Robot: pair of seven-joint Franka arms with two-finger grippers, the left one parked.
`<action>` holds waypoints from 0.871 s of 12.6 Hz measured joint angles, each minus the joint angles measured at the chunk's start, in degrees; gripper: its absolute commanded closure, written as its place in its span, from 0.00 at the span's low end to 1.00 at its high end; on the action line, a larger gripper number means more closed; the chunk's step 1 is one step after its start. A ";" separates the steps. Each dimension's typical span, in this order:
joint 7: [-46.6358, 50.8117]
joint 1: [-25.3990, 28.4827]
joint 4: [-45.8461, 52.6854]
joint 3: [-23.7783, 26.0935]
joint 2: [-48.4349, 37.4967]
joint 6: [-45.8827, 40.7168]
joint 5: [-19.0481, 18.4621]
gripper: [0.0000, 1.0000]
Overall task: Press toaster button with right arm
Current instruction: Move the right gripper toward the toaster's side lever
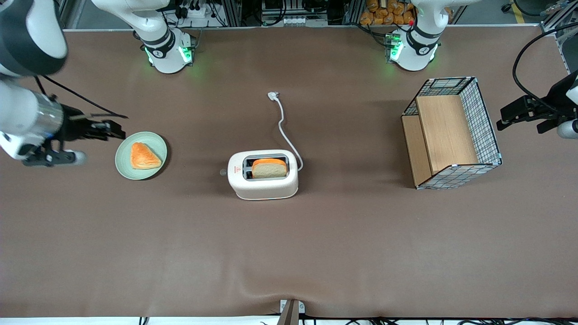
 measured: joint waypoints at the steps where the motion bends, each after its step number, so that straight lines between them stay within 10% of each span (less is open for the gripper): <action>1: 0.00 0.96 -0.01 0.07 1.23 1.30 0.17 1.00; 11: 0.28 10.06 -9.45 0.35 7.77 21.95 9.03 1.00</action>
